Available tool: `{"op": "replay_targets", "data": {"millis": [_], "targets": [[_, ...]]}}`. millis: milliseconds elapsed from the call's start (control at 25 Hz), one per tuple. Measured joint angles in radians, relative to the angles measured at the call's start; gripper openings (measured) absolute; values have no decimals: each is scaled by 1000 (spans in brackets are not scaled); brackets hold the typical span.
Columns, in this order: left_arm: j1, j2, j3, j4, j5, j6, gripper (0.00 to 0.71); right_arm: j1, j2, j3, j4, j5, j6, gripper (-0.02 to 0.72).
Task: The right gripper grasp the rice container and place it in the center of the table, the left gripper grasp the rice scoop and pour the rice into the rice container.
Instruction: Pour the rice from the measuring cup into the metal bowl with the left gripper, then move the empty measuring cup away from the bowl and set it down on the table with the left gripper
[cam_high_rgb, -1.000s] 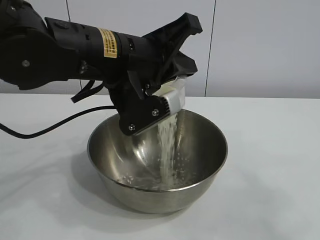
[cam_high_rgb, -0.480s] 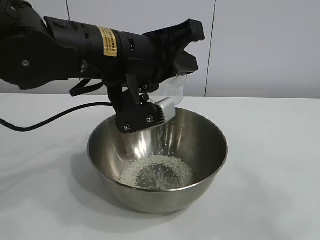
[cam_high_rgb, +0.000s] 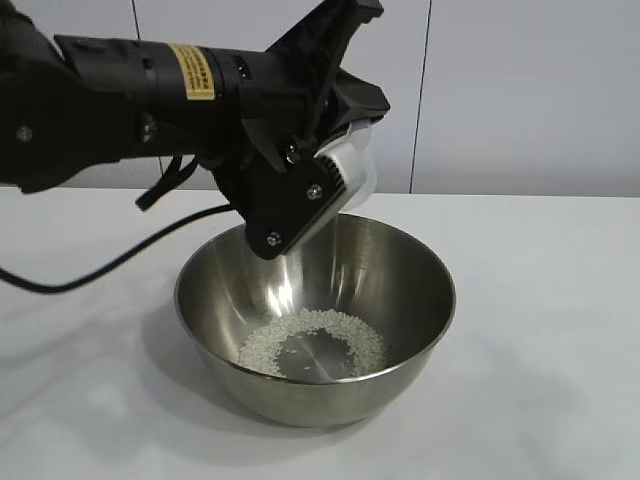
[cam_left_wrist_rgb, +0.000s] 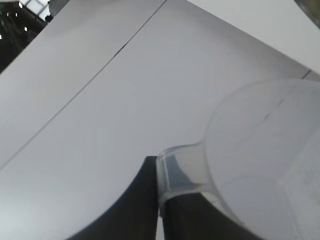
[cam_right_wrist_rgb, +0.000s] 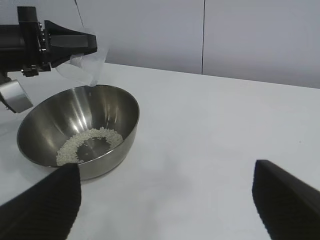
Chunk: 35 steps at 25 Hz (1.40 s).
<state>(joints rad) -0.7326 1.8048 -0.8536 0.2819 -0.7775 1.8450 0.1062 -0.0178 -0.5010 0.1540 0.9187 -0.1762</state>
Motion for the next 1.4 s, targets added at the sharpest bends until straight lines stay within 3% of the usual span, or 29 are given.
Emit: {"op": "replay_targets", "data": {"millis": [200,360,600,760,1040,1400], "targets": [[-72,0,60,-93,-169,-454,3,0,0,0,0,0,0,638],[-108,-2,61,-234,-269,-676,3,0,0,0,0,0,0,638],[-120,-51,61,-619,-342,-921,3,0,0,0,0,0,0,638],[-77,-134,78,-735,-364,-1126,3,0,0,0,0,0,0,638],[72,-219,228,-754,-375,-1399,3,0,0,0,0,0,0,638],[207,-234,493,-643,-356,-1595,3,0,0,0,0,0,0,638]]}}
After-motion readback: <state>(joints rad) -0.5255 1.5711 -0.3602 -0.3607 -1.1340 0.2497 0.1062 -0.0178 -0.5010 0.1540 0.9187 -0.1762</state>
